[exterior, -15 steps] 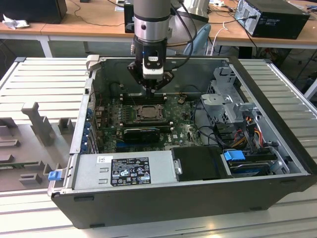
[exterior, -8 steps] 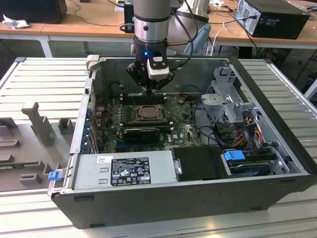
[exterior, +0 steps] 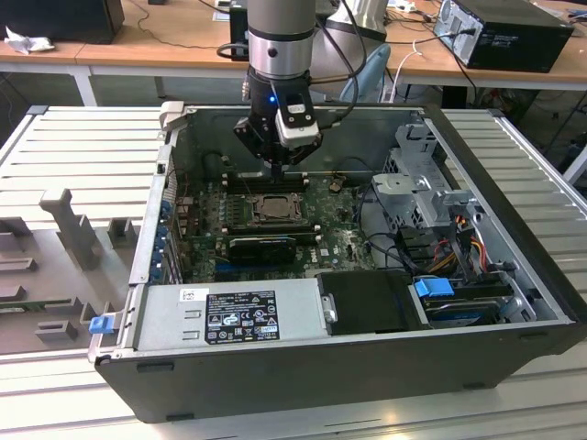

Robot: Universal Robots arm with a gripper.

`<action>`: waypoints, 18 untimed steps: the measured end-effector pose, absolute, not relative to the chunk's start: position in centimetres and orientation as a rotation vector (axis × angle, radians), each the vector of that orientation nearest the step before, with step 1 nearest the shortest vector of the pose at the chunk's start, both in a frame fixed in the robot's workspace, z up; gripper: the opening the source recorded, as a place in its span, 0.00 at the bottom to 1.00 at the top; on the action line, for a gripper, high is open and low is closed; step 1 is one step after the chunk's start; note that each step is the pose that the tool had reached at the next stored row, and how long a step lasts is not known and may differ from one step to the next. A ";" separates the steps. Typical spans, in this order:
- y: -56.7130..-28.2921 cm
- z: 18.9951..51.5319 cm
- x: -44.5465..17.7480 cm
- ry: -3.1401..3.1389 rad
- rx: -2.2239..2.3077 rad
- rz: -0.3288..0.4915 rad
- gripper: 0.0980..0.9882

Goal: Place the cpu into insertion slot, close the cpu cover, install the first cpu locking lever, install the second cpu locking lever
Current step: 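Install the first cpu locking lever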

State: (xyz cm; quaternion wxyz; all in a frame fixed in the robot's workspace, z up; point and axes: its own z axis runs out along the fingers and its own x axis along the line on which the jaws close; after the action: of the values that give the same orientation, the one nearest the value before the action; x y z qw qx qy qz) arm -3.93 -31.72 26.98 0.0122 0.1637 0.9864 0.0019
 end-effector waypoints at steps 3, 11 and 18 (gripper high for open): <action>-31.7 27.0 -3.9 3.078 0.492 0.006 0.01; -31.7 27.0 -3.9 3.086 0.438 0.007 0.01; -31.7 27.0 -3.9 3.095 0.378 0.008 0.01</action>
State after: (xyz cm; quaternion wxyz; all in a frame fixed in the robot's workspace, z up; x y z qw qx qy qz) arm -3.93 -31.72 26.97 0.0120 0.1213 0.9925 0.0025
